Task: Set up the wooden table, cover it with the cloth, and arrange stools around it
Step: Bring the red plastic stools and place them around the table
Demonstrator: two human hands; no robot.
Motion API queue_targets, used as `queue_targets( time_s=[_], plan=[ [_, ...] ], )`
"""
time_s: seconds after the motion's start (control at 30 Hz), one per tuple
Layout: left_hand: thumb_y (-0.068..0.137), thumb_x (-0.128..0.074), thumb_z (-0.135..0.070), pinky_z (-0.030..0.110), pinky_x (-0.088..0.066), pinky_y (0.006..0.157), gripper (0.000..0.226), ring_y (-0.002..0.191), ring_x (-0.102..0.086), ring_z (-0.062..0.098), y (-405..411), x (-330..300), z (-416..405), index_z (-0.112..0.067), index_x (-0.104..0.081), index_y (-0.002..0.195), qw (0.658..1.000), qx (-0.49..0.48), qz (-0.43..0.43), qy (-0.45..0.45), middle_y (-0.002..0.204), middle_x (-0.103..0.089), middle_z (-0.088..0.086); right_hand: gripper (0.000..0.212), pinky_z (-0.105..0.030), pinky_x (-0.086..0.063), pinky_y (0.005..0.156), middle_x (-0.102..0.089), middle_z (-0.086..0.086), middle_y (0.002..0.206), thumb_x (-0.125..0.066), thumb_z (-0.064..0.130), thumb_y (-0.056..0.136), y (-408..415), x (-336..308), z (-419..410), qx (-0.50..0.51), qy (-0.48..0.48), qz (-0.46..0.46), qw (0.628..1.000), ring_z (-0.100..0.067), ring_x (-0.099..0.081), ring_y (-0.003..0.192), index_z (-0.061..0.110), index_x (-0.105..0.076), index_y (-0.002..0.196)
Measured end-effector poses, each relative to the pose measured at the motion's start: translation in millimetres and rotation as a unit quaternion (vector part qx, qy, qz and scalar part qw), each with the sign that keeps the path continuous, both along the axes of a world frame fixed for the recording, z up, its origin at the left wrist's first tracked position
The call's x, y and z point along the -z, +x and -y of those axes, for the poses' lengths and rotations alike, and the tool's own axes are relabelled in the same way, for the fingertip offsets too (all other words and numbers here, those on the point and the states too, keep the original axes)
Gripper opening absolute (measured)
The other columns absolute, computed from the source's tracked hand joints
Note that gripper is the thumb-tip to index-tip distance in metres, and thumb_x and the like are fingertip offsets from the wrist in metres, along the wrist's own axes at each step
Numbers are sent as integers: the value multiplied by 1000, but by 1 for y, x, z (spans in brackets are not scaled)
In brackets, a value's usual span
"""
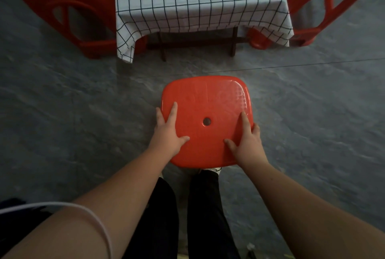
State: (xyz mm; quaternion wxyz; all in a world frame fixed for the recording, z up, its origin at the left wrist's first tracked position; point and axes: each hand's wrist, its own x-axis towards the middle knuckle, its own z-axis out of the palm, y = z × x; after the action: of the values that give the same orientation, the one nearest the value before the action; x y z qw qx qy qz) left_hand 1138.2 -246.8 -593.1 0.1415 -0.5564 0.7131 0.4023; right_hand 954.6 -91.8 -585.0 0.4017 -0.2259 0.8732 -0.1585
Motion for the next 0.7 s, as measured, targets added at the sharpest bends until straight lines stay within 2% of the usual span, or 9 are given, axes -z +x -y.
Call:
queue_targets(
  time_s=[0.23,0.53,0.7],
  plan=[
    [79,-82,-33,46,-28,119,122,151,-16,33,2,1,2,-63,17,144,1000,22,9,6,163,23,7,102,-59,-35,113,-18,-13,157,-77,28,85,-2,6,2,14,5,3,1000,-41,-35,141,45,-5,155],
    [77,-85,-32,44,-30,119,122,147,-26,36,2,8,0,-55,10,150,1000,19,-4,-11,164,17,12,102,-61,-39,110,-21,-9,154,-78,30,84,1,8,-2,28,-11,3,1000,-39,-40,137,52,-4,152],
    [76,-85,-31,42,-27,120,122,150,-21,34,3,9,0,-54,8,151,1000,19,-7,-14,164,16,12,101,-58,-40,110,-21,-8,154,-78,30,84,0,8,-3,26,-6,5,1000,-38,-42,136,50,-6,152]
  ],
)
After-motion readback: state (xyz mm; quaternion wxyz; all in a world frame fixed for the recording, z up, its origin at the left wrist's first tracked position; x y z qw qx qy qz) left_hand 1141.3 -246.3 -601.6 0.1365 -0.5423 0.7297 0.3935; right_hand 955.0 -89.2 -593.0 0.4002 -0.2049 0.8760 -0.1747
